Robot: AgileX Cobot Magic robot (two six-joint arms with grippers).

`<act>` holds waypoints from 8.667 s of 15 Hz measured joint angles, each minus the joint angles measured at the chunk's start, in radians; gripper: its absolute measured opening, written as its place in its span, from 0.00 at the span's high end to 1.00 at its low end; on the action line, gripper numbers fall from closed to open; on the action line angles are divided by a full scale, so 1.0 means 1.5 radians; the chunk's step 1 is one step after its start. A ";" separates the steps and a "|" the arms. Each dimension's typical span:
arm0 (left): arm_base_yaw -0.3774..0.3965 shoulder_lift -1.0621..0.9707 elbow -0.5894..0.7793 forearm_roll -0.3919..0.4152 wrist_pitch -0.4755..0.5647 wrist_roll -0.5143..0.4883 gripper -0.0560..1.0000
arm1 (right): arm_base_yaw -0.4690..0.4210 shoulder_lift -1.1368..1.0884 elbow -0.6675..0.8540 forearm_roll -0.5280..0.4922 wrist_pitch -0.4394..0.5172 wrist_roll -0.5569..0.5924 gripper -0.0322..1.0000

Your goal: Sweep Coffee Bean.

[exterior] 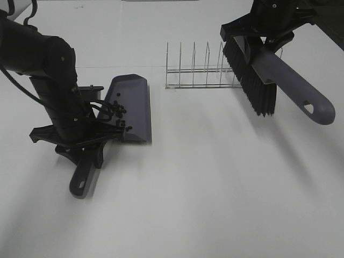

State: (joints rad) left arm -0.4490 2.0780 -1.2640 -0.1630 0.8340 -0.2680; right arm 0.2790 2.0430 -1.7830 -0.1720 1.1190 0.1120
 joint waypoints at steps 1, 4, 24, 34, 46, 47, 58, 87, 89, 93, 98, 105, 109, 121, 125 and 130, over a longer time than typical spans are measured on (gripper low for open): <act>0.000 0.000 0.000 0.000 0.000 0.000 0.65 | 0.000 0.000 0.000 -0.001 -0.002 0.000 0.69; 0.000 0.000 0.000 0.000 0.001 0.000 0.65 | 0.000 0.000 0.000 -0.021 -0.005 0.000 0.69; 0.000 0.000 0.000 -0.001 0.013 0.000 0.65 | -0.046 0.113 0.001 -0.060 0.003 0.023 0.69; 0.000 0.000 0.000 -0.001 0.013 0.001 0.65 | -0.091 0.113 0.001 -0.059 -0.085 0.035 0.69; 0.000 0.000 0.000 -0.001 0.013 0.001 0.65 | -0.093 0.206 -0.137 -0.040 -0.145 0.035 0.69; 0.000 0.000 0.000 -0.001 0.013 0.001 0.65 | -0.093 0.212 -0.152 -0.040 -0.141 0.036 0.69; 0.000 0.000 0.000 -0.008 0.013 0.001 0.65 | -0.093 0.236 -0.195 -0.070 -0.099 0.055 0.35; 0.000 -0.101 -0.051 0.077 0.123 -0.011 0.41 | -0.093 0.013 -0.181 0.205 0.065 -0.044 0.35; 0.000 -0.216 -0.053 0.171 0.199 -0.035 0.41 | -0.093 -0.073 -0.080 0.205 0.065 -0.051 0.35; 0.000 -0.351 -0.047 0.196 0.249 -0.036 0.41 | -0.093 -0.191 0.093 0.205 0.065 -0.068 0.35; 0.000 -0.568 0.086 0.195 0.257 -0.037 0.41 | -0.093 -0.369 0.341 0.204 0.065 -0.087 0.35; 0.000 -0.965 0.373 0.195 0.259 -0.027 0.41 | -0.093 -0.669 0.629 0.210 0.061 -0.087 0.35; 0.000 -1.155 0.448 0.228 0.251 -0.025 0.41 | -0.093 -0.835 0.731 0.210 -0.034 -0.105 0.35; 0.000 -1.360 0.505 0.201 0.158 0.059 0.41 | -0.093 -1.182 0.843 0.261 -0.109 -0.209 0.35; 0.000 -1.360 0.507 0.194 0.157 0.066 0.41 | -0.093 -1.182 0.845 0.241 -0.036 -0.209 0.35; 0.000 -1.360 0.507 0.142 0.156 0.125 0.41 | -0.093 -1.182 0.849 0.225 -0.033 -0.204 0.35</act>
State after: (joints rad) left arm -0.4490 0.0380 -0.5030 0.0500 1.0680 -0.0800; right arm 0.1400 0.2700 -0.5100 0.1650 1.0700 -0.1940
